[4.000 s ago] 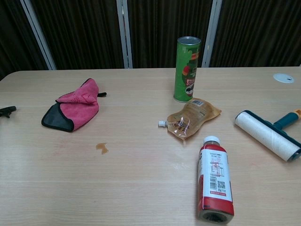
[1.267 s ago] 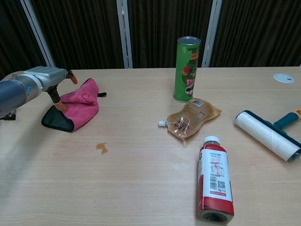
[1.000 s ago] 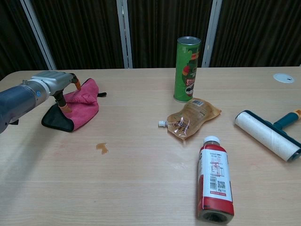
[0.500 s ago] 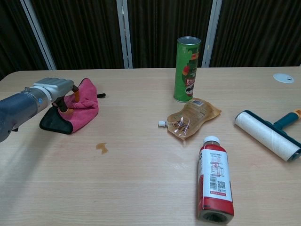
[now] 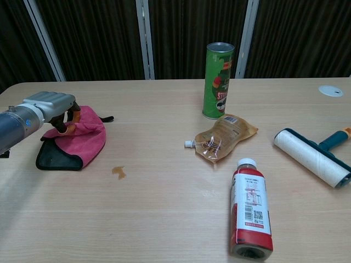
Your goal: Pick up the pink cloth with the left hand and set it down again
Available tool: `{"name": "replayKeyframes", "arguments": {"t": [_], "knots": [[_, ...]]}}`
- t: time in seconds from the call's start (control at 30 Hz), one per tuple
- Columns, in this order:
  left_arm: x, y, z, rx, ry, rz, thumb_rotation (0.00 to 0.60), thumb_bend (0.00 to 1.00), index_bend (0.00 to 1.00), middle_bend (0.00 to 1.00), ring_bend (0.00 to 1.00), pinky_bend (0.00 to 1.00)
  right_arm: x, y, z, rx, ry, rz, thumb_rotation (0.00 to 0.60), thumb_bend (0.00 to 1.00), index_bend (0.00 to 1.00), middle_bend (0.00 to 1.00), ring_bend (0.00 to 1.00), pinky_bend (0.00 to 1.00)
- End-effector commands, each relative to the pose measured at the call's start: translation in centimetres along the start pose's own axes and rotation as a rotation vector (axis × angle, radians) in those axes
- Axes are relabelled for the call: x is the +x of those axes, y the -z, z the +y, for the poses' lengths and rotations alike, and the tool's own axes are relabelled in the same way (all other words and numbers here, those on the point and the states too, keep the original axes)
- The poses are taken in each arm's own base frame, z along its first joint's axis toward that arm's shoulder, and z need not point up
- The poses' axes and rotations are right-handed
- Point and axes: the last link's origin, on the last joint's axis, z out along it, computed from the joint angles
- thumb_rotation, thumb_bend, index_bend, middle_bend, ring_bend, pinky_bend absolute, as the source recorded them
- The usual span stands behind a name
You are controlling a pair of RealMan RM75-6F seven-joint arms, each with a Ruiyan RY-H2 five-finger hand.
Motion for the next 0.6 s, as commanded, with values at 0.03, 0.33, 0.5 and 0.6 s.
{"name": "replayKeyframes", "arguments": {"t": [0.03, 0.33, 0.5, 0.6], "knots": [[0.6, 0.4, -0.3, -0.002, 0.027, 0.028, 0.6, 0.5, 0.68, 0.5, 0.43, 0.45, 0.0, 0.0, 0.0, 0.0, -0.002, 0.001, 0.6, 0.0, 0.08, 0.0, 0.0, 0.0], [1.9, 2.6, 1.2, -0.091, 0.14, 0.019, 0.6, 0.5, 0.68, 0.5, 0.43, 0.45, 0.0, -0.1, -0.1, 0.005, -0.003, 0.005, 0.6, 0.0, 0.08, 0.0, 0.0, 0.0], [1.6, 4.8, 3.5, -0.17, 0.177, -0.022, 0.6, 0.5, 0.68, 0.51, 0.43, 0.45, 0.0, -0.1, -0.2, 0.007, -0.005, 0.011, 0.6, 0.0, 0.08, 0.0, 0.0, 0.0], [1.3, 5.8, 4.5, -0.207, 0.178, -0.04, 0.6, 0.5, 0.68, 0.51, 0.43, 0.45, 0.0, -0.1, -0.1, 0.006, -0.006, 0.013, 0.6, 0.0, 0.08, 0.0, 0.0, 0.0]]}}
